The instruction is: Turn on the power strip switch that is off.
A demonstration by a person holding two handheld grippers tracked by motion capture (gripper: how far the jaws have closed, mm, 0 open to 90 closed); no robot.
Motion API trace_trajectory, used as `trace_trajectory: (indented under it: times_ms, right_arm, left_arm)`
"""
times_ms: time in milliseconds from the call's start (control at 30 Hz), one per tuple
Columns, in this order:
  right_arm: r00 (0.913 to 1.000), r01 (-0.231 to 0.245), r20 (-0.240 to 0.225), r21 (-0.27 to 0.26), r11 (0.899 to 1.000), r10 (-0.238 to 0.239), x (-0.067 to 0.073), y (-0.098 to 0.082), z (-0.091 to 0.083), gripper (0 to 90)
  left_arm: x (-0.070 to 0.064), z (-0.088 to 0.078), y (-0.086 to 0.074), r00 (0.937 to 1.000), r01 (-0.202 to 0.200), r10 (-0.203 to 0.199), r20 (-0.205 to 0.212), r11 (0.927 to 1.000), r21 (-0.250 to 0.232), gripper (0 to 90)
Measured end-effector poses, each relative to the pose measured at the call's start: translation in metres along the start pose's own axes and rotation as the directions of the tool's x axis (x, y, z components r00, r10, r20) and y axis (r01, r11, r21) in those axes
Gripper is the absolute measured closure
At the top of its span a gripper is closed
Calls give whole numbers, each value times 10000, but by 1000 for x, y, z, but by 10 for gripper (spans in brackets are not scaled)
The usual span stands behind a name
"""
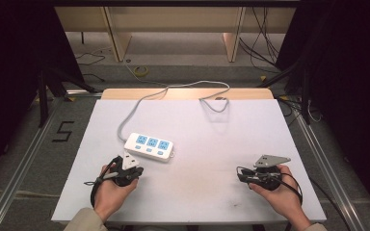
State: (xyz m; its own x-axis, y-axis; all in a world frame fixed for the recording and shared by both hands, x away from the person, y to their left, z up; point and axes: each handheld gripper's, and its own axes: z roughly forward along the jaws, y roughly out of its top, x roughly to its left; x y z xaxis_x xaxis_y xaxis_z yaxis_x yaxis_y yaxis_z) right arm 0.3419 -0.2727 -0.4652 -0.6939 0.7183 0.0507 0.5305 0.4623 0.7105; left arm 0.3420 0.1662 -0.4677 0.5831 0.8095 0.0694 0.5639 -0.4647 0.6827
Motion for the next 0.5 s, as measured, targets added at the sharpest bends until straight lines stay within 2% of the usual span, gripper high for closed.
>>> trace_trajectory:
  times_ms: [300, 500]
  right_arm:
    - [9999, -31, 119, -192, 9998, 33, -1, -4, 1, 560]
    - [9998, -50, 199, -294, 9996, 56, -3, -6, 1, 515]
  left_arm:
    - [2, 2, 14, 9992, 337, -341, 223, 9993, 186, 895]
    - [3, 4, 23, 9986, 462, -470, 261, 9984, 311, 896]
